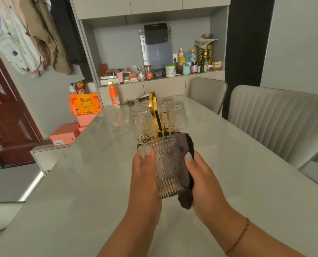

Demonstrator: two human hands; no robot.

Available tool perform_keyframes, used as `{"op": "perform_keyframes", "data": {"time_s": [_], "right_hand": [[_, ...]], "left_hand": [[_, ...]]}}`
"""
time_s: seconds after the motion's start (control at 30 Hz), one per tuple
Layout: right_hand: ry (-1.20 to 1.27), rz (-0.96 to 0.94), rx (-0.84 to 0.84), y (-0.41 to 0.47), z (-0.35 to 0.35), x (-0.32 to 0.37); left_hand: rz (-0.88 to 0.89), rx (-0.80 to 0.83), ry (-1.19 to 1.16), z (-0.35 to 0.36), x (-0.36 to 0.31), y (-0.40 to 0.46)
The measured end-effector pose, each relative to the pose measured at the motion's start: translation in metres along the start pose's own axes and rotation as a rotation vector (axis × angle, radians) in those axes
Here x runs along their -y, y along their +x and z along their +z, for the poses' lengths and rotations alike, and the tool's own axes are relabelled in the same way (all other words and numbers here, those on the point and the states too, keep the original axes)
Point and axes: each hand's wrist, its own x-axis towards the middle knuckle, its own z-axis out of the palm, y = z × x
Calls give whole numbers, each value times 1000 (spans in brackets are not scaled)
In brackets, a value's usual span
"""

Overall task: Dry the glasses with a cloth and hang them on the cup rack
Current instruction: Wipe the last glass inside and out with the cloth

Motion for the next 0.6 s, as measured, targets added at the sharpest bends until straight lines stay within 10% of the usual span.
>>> {"op": "perform_keyframes", "data": {"time_s": [0.3, 0.6], "right_hand": [[-478, -440, -130, -11, 13, -11], [283, 56, -95, -4, 1, 1]], "left_hand": [[57, -8, -9, -2, 3, -6], [27, 136, 33, -2, 1, -6]]}}
